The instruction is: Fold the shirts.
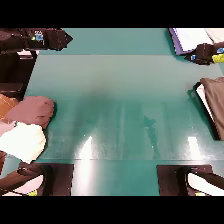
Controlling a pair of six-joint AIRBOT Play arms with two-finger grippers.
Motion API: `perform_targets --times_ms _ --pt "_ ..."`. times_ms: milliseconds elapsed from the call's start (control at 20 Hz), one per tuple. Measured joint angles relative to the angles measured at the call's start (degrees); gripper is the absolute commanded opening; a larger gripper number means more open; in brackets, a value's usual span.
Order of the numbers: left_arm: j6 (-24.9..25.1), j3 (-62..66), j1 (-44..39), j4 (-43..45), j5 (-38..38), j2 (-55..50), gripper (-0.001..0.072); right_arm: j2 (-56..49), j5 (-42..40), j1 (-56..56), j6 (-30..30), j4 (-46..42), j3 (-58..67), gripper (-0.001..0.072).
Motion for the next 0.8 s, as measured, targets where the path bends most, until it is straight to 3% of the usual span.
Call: perform_targets --times_ms 800 --pt "-0.1 0.0 0.0 -0.8 0.6 0.0 0.0022 0.0 0.0 0.0 0.0 0.0 0.0 0.002"
